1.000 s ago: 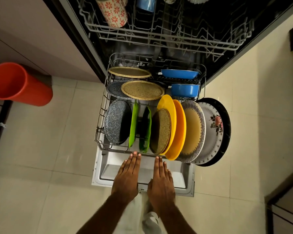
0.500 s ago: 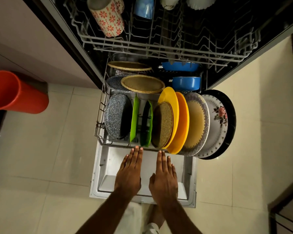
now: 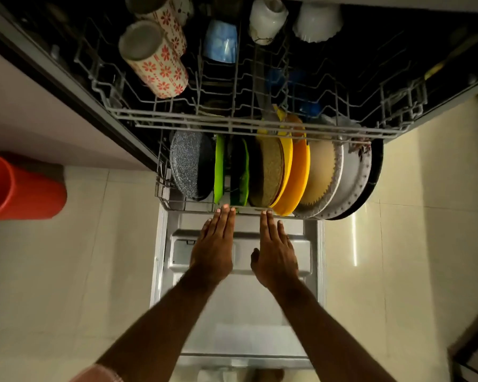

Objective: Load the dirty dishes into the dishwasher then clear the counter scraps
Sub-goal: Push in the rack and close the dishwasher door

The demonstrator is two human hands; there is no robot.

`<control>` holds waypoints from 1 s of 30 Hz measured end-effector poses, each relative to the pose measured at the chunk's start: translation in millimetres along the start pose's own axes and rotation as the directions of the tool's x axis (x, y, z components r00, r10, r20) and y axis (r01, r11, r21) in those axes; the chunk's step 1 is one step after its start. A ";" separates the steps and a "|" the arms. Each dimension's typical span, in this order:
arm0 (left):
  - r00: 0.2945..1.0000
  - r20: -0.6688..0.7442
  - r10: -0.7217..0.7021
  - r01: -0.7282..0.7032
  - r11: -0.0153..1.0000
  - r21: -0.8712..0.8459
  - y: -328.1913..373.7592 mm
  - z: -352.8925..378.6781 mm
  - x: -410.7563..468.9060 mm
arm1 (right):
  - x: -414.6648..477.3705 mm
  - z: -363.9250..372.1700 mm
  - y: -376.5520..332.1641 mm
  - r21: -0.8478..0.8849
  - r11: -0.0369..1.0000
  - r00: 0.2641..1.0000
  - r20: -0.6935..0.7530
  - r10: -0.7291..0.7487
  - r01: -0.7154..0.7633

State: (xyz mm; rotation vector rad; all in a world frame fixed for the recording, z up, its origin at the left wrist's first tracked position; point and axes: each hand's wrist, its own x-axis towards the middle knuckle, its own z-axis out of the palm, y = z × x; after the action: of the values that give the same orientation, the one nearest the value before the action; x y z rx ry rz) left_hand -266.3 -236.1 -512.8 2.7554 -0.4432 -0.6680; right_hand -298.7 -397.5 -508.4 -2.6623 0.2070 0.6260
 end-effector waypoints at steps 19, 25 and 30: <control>0.994 0.110 -0.022 0.007 0.991 0.133 -10.1 -78.6 127.1 | 149.3 -86.2 -3.0 -0.099 0.992 0.991 0.113 -0.072 0.083; 0.983 0.181 -0.018 -0.023 0.974 0.227 -14.5 -96.6 145.4 | 141.6 -101.3 -0.1 -0.068 0.989 0.985 0.122 -0.124 0.133; 0.984 0.163 0.066 -0.111 0.952 0.284 -25.1 -102.3 140.0 | 107.7 -105.4 10.3 -0.095 0.990 0.990 0.104 -0.095 0.105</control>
State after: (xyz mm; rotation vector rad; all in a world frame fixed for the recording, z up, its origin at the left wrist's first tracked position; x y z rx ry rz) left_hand -92.9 -243.5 -489.0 2.9452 -0.7512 -0.8558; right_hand -163.6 -455.7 -474.3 -2.7081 0.0135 0.7525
